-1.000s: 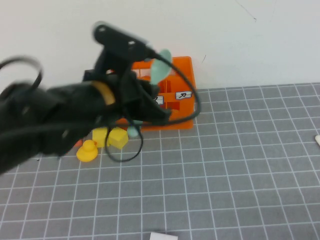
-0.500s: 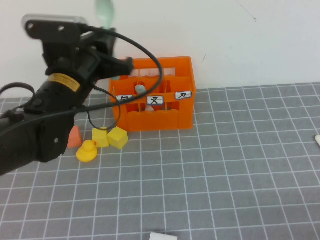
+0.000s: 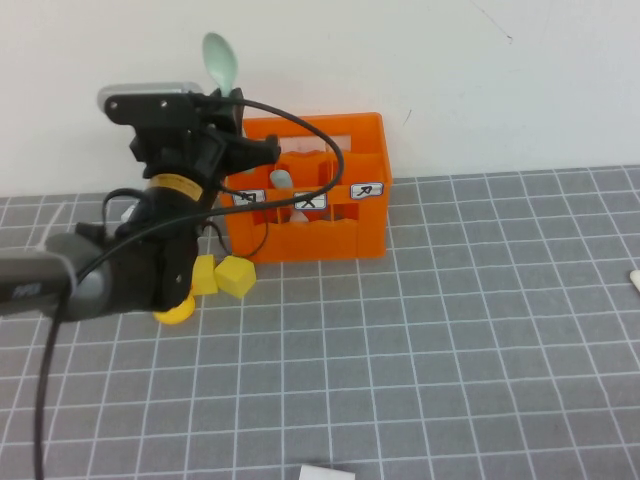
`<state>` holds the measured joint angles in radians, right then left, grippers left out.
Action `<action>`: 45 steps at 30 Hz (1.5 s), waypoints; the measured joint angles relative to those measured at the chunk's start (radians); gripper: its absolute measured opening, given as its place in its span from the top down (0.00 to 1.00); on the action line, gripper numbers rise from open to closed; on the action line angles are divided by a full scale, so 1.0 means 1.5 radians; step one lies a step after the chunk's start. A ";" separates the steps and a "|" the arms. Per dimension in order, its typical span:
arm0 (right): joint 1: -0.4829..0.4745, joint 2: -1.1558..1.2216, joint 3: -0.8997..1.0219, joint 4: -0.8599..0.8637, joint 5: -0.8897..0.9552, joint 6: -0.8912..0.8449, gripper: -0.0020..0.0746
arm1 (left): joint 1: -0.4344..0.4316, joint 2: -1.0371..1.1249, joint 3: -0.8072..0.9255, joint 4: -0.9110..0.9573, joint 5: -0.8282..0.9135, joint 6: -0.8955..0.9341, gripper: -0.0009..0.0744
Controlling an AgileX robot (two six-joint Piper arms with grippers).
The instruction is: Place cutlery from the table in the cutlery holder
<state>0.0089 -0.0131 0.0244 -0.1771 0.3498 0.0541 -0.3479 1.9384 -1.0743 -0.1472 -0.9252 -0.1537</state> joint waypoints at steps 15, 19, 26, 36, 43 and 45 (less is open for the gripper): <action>0.000 0.000 0.000 0.000 0.001 0.000 0.98 | 0.032 0.072 -0.088 0.027 0.104 -0.085 0.56; 0.000 0.000 0.000 0.000 0.001 0.000 0.98 | 0.032 0.042 -0.082 0.033 0.131 -0.117 0.52; 0.000 0.000 0.000 0.000 0.001 0.000 0.98 | 0.032 -0.163 0.024 0.149 0.162 -0.126 0.89; 0.000 0.000 0.000 0.000 0.001 0.000 0.98 | 0.032 -0.537 0.299 0.426 0.196 -0.128 0.99; 0.000 0.000 0.000 0.000 0.001 0.000 0.98 | 0.032 -0.793 0.447 0.459 0.220 -0.130 0.99; 0.000 0.000 0.000 0.000 0.001 0.000 0.98 | 0.032 -0.867 0.474 0.466 0.258 -0.150 0.99</action>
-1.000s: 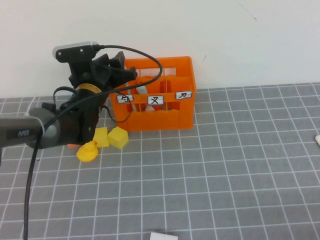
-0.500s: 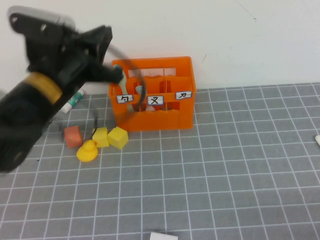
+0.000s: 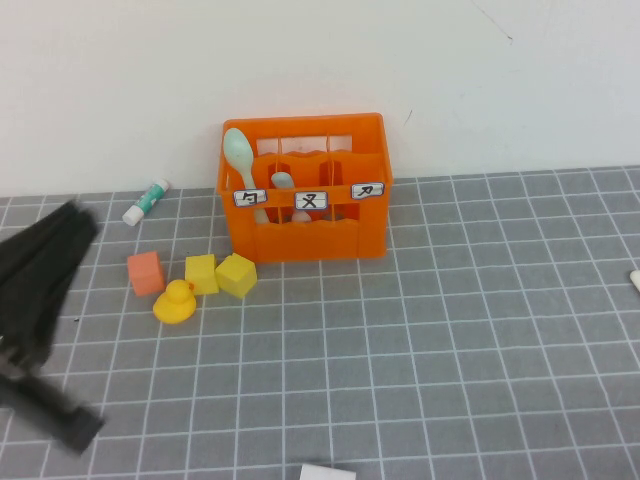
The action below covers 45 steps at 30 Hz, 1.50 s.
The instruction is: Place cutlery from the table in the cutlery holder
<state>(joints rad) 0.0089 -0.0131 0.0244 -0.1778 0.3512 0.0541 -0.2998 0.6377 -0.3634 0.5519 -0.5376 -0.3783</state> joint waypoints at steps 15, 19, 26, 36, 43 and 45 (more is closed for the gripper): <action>0.000 0.000 0.000 -0.001 0.000 0.000 0.98 | 0.000 -0.262 0.017 -0.016 0.483 -0.141 0.99; 0.000 0.000 0.000 -0.001 0.000 0.000 0.98 | 0.000 -0.262 0.017 -0.020 0.605 -0.141 0.99; 0.000 0.000 0.000 -0.001 0.000 0.000 0.98 | 0.000 -0.277 0.057 0.027 0.681 -0.252 0.99; 0.000 0.000 0.000 -0.001 0.000 0.000 0.98 | 0.013 -0.404 0.162 -0.104 0.681 -0.101 0.99; 0.000 0.000 0.000 -0.001 0.000 0.000 0.98 | 0.154 -0.433 0.211 -0.252 0.648 0.024 0.99; 0.000 0.000 0.000 -0.001 0.000 0.000 0.98 | 0.195 -0.433 0.228 -0.286 0.610 0.069 0.99</action>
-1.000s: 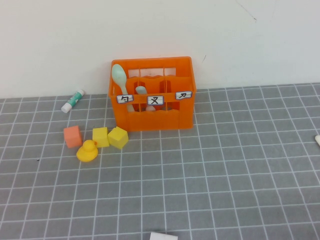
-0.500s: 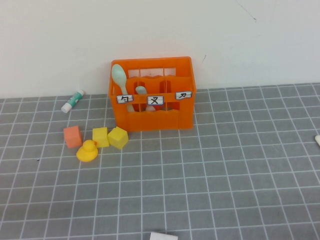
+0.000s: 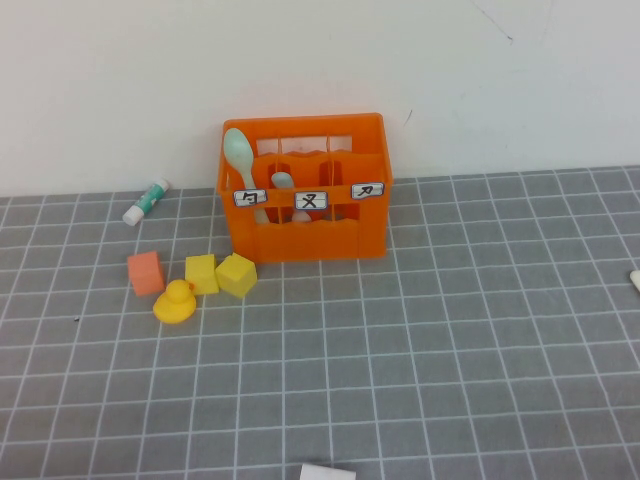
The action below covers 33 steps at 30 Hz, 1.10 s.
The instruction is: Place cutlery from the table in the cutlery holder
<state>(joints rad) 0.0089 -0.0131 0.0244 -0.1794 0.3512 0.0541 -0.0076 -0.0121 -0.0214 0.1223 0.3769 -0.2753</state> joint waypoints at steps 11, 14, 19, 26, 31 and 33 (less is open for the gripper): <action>0.000 0.000 0.000 0.000 0.001 0.000 0.98 | 0.071 0.000 0.030 -0.138 -0.041 0.173 0.99; 0.000 0.000 0.000 0.000 0.001 0.000 0.98 | 0.071 0.000 0.030 -0.140 -0.038 0.184 0.99; 0.000 0.000 0.000 0.000 0.001 0.000 0.98 | 0.071 0.000 0.030 -0.142 -0.037 0.192 0.99; 0.000 0.000 -0.001 0.000 0.001 0.000 0.98 | 0.071 0.000 0.030 -0.142 -0.037 0.191 0.99; 0.000 0.000 -0.001 0.000 0.001 0.000 0.98 | 0.071 0.000 0.030 -0.142 -0.037 0.191 0.99; 0.000 0.000 -0.001 0.000 0.001 0.000 0.98 | 0.071 0.000 0.030 -0.142 -0.036 0.191 0.99</action>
